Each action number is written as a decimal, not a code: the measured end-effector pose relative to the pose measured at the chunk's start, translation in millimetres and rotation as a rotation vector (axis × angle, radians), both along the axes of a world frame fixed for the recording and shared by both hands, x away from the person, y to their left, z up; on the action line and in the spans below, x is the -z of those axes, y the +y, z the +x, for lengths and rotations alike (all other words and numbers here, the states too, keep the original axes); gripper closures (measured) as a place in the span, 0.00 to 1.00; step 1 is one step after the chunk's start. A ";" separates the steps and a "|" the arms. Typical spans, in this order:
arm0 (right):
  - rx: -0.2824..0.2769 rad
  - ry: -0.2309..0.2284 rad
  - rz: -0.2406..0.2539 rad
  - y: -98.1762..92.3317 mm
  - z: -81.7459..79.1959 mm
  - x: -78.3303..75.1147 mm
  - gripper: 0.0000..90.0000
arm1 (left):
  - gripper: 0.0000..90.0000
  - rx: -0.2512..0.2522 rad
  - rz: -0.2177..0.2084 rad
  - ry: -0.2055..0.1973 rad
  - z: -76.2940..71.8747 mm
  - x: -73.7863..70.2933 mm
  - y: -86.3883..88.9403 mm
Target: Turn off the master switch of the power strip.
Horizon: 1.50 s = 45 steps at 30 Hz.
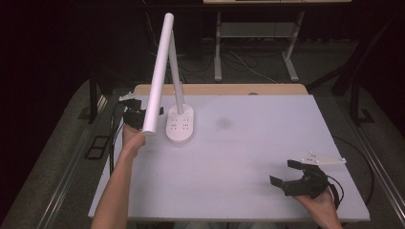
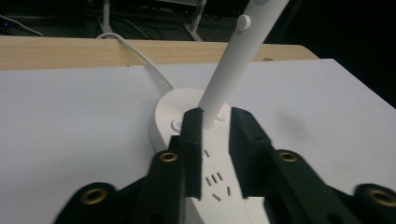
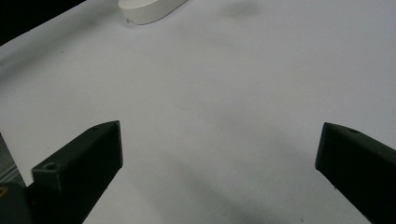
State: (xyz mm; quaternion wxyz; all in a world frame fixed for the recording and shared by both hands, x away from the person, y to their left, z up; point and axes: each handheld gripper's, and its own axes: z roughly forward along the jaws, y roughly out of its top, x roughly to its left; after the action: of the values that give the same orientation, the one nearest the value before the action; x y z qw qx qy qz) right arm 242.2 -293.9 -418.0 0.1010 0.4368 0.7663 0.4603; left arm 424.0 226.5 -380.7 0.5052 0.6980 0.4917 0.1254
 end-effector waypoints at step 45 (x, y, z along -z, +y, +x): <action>0.007 -0.009 0.017 -2.4 0.0 -2.1 0.00 | 0.00 0.151 -0.049 -0.057 -128.9 6.3 -7.1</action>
State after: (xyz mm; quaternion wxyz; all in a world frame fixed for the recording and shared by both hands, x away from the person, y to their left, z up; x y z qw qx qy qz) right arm 242.2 -296.3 -415.9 0.1023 0.4383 0.7603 0.4683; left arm 295.1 219.4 -387.1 0.5438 0.7168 0.4261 0.0946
